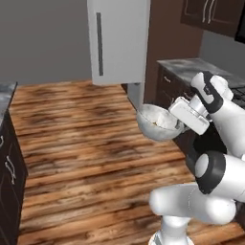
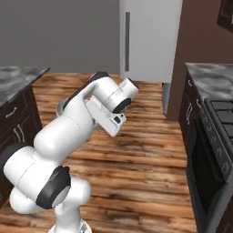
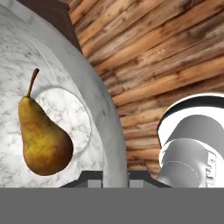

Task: Move the cup from next to the sink to the open cabinet. Then, move the bowl with the pear to the fridge to clear the area for faucet cleaning.

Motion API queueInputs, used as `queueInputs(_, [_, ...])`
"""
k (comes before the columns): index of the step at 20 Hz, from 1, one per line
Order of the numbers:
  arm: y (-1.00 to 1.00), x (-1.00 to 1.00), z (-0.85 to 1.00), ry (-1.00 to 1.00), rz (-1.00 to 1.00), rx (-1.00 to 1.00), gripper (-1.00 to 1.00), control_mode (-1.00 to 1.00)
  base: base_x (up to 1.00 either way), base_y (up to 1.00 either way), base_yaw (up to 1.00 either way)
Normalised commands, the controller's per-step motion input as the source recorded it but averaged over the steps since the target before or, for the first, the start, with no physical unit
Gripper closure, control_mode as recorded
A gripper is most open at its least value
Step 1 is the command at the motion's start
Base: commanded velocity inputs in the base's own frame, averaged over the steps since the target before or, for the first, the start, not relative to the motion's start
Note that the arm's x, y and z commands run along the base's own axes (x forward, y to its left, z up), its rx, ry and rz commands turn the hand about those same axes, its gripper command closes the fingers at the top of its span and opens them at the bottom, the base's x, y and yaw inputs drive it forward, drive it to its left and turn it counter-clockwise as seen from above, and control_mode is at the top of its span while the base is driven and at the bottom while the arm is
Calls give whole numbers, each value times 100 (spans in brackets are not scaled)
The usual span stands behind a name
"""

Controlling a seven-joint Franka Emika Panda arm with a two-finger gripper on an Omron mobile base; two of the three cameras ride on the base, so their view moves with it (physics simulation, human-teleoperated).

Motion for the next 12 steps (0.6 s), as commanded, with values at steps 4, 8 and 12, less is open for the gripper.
queueInputs(4, [0, 0, 0, 0, 0, 0, 100, 100, 100, 99, -1])
queueInputs(8, [0, 0, 0, 0, 0, 0, 100, 100, 100, 92, -3])
queueInputs(12, [0, 0, 0, 0, 0, 0, 100, 100, 100, 70, -4])
